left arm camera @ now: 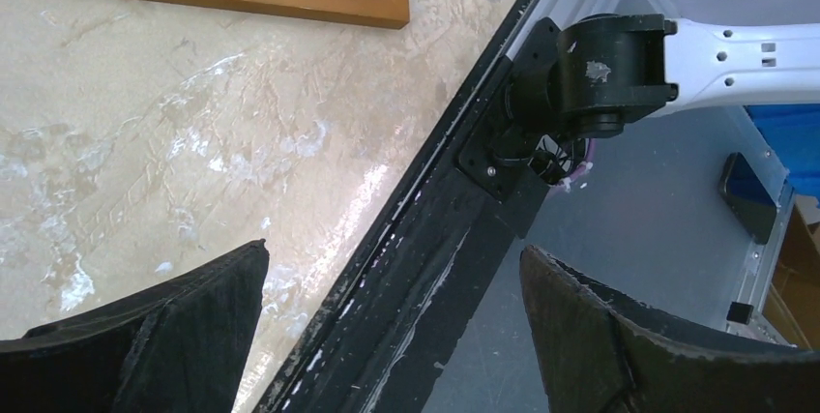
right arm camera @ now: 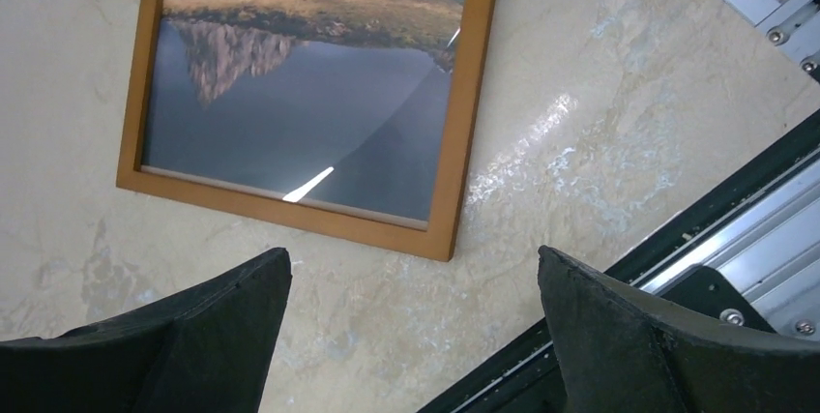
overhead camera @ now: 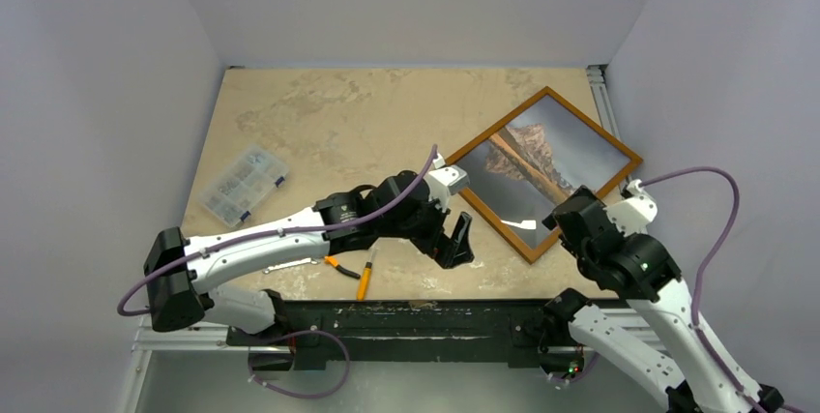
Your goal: Take the photo out of the frame
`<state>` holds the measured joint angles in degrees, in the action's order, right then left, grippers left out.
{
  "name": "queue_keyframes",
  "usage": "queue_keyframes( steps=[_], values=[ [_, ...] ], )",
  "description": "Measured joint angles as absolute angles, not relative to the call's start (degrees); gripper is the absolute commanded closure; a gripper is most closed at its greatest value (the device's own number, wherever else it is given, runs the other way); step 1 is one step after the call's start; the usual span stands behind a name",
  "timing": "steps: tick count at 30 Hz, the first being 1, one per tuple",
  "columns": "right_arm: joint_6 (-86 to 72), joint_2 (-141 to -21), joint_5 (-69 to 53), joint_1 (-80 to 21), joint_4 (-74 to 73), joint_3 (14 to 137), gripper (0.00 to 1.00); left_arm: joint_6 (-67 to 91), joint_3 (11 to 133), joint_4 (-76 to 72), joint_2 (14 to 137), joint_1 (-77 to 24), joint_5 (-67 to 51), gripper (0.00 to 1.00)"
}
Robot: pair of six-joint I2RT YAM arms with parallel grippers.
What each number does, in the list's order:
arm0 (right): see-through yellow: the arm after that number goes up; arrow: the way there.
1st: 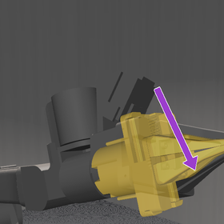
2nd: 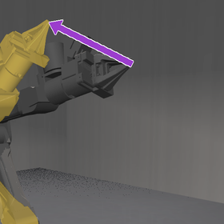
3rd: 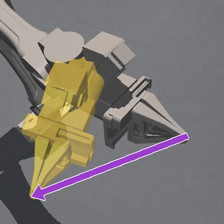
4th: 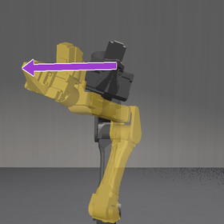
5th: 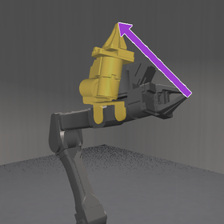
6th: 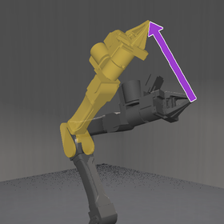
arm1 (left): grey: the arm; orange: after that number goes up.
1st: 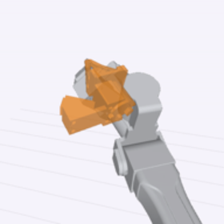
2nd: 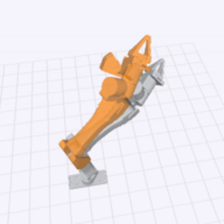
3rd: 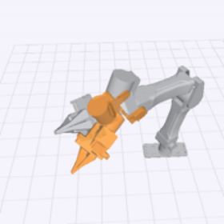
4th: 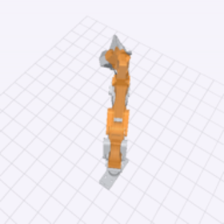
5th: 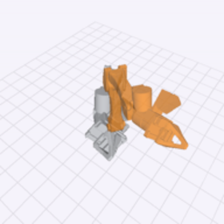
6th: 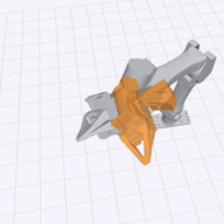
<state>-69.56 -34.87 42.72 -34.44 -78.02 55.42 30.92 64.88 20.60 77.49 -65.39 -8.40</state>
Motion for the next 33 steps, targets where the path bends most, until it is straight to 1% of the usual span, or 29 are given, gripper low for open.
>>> queue_keyframes(
  steps=[7,9,11,14,16,19,23,24,27,29,31,33],
  values=[
    [-75.0,-42.7,43.0,-33.7,-72.4,50.5,0.11,30.8,61.7,21.1,70.3,-65.4,-5.9,0.0],
    [-74.2,-43.5,42.4,-30.8,-69.2,47.9,0.12,30.6,60.2,21.0,67.5,-65.4,-5.5,0.0],
    [-71.8,-43.5,40.7,-24.9,-64.9,44.6,0.13,30.3,58.9,21.3,65.4,-65.4,-5.2,0.0],
    [-67.9,-43.4,36.8,-15.4,-58.4,39.0,0.21,29.8,57.4,22.0,63.3,-65.4,-4.5,0.0],
    [-66.2,-43.2,34.4,-12.4,-55.4,35.3,0.29,29.4,56.3,22.3,62.1,-65.4,-4.3,0.0],
    [-64.3,-42.7,30.5,-11.5,-51.2,31.2,0.34,29.0,55.0,23.4,60.4,-65.4,-4.2,0.0],
    [-62.8,-44.3,27.8,-10.7,-46.1,28.7,0.55,28.9,54.5,23.6,59.6,-65.4,-4.2,0.0],
    [-62.4,-45.0,27.2,-10.4,-44.8,28.1,0.59,28.8,54.5,23.6,59.6,-65.4,-4.2,0.0],
    [-61.6,-47.2,25.8,-9.5,-41.4,26.6,0.64,28.9,54.5,23.6,59.6,-65.4,-4.3,0.0],
    [-61.1,-47.9,24.9,-8.9,-39.6,25.6,0.7,28.9,54.4,23.4,59.6,-65.4,-4.5,0.0],
    [-60.7,-48.3,24.1,-8.2,-38.0,24.9,0.72,28.9,54.2,23.2,59.6,-65.4,-4.6,0.0],
    [-60.5,-48.8,23.4,-7.7,-36.8,24.5,0.78,28.9,53.8,23.2,59.7,-65.4,-4.8,0.0]
  ],
)
